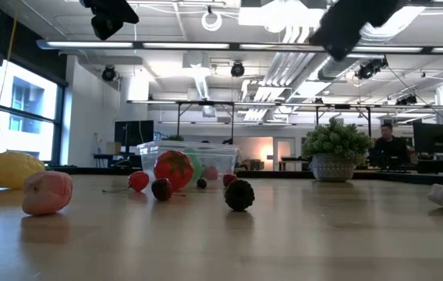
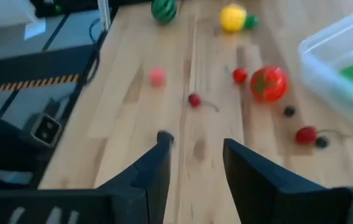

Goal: Pick and placing Produce into tupperware
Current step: Put the dark blackberry into the transparent bin

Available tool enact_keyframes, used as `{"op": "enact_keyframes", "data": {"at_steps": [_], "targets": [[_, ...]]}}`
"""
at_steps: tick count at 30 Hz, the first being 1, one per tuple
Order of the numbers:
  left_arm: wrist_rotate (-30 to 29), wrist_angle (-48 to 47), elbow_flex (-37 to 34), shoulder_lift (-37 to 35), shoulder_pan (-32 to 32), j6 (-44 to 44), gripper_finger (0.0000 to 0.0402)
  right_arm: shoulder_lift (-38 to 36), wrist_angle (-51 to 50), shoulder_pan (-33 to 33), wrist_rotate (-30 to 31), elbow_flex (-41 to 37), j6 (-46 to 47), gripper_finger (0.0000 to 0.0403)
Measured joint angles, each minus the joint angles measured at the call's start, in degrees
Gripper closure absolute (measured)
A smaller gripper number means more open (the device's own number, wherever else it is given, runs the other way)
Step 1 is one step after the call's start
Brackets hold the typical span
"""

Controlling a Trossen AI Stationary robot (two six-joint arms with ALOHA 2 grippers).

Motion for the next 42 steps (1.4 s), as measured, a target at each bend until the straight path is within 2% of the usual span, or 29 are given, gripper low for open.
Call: {"op": "enact_keyframes", "data": {"at_steps": [6,13,16,22,32,38,42], "targets": [[0.0,0.0,0.0,0.0,0.0,0.0,0.0401,5.4,11.0,1.7,-2.4,-5.3,-2.5,0.0263],[0.0,0.0,0.0,0.0,0.0,0.0,0.0401,16.1,17.0,3.2,-3.9,-5.2,-11.4,0.0263],[0.0,0.0,0.0,0.0,0.0,0.0,0.0401,20.8,24.0,3.1,-4.6,-5.1,-15.1,0.0263],[0.0,0.0,0.0,0.0,0.0,0.0,0.0401,29.7,35.1,2.3,-5.0,-3.6,-16.7,0.0263],[0.0,0.0,0.0,0.0,0.0,0.0,0.0401,40.2,33.5,1.5,-8.4,5.4,-18.5,0.0263],[0.0,0.0,0.0,0.0,0.0,0.0,0.0401,41.3,32.0,1.4,-10.4,6.9,-18.5,0.0262],[0.0,0.0,0.0,0.0,0.0,0.0,0.0401,41.3,31.8,1.8,-11.0,7.0,-18.6,0.0243]]}}
